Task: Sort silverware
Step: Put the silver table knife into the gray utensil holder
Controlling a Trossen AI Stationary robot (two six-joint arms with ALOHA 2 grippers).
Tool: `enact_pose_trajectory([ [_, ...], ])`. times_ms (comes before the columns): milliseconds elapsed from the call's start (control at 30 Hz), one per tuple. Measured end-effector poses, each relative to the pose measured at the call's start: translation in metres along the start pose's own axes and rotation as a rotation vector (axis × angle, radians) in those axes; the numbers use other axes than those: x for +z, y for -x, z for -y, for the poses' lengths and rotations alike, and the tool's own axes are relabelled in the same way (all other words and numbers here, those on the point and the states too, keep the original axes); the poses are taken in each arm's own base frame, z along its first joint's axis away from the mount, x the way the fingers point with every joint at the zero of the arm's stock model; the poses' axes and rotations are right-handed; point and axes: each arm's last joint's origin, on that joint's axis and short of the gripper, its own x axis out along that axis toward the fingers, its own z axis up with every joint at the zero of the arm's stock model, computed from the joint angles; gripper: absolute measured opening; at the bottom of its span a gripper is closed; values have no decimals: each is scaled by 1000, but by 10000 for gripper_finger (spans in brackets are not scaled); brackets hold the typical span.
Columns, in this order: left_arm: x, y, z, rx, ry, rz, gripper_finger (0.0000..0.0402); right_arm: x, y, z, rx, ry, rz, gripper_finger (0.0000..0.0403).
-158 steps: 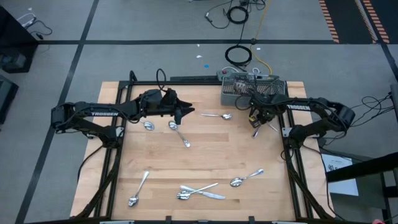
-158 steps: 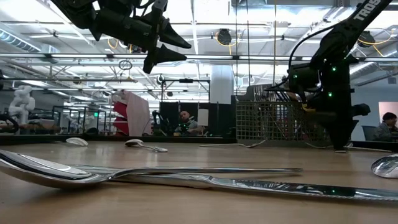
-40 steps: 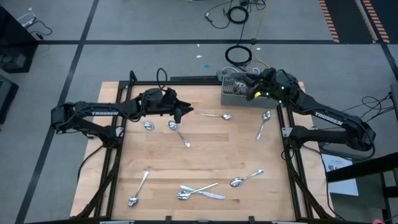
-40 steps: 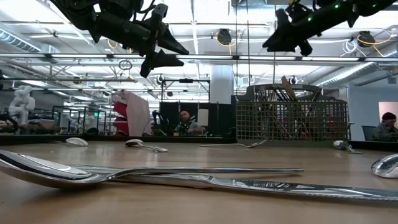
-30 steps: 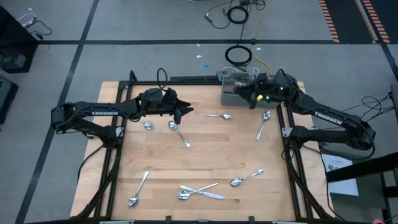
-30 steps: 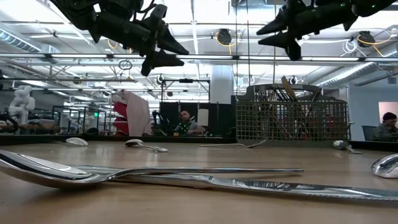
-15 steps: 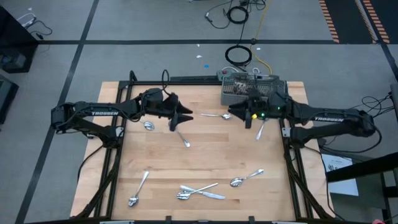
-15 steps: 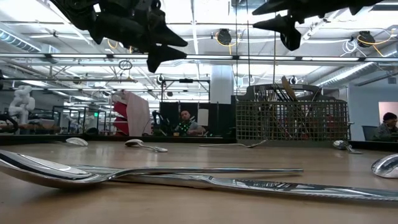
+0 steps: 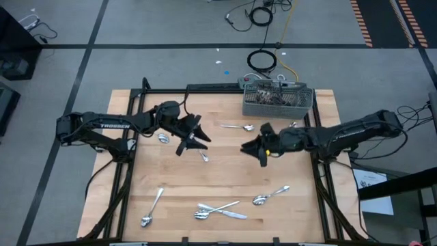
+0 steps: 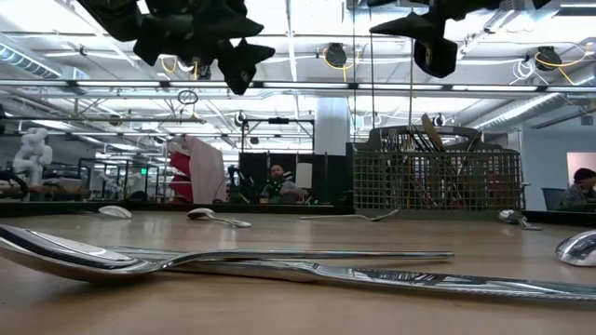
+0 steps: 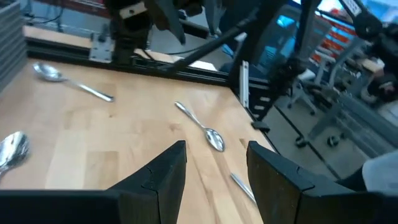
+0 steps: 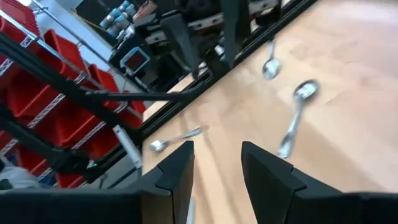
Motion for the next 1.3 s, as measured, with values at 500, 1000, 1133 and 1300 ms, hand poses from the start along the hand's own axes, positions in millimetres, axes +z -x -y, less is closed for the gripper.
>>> enact_pose_trajectory([
  [500, -16, -13, 17, -30, -22, -56, 173, -29, -24, -73, -117, 162, -502, 125],
  [1000, -15, -13, 13, 152, 6, -31, 173, -146, -30, -70, -182, 486, -1123, 125],
  [1133, -14, -13, 13, 166, 21, -14, 173, -164, -39, -61, -195, 581, -1192, 125],
  [1300, -14, -14, 13, 177, 45, -12, 173, -178, -47, -52, -242, 596, -1234, 125],
])
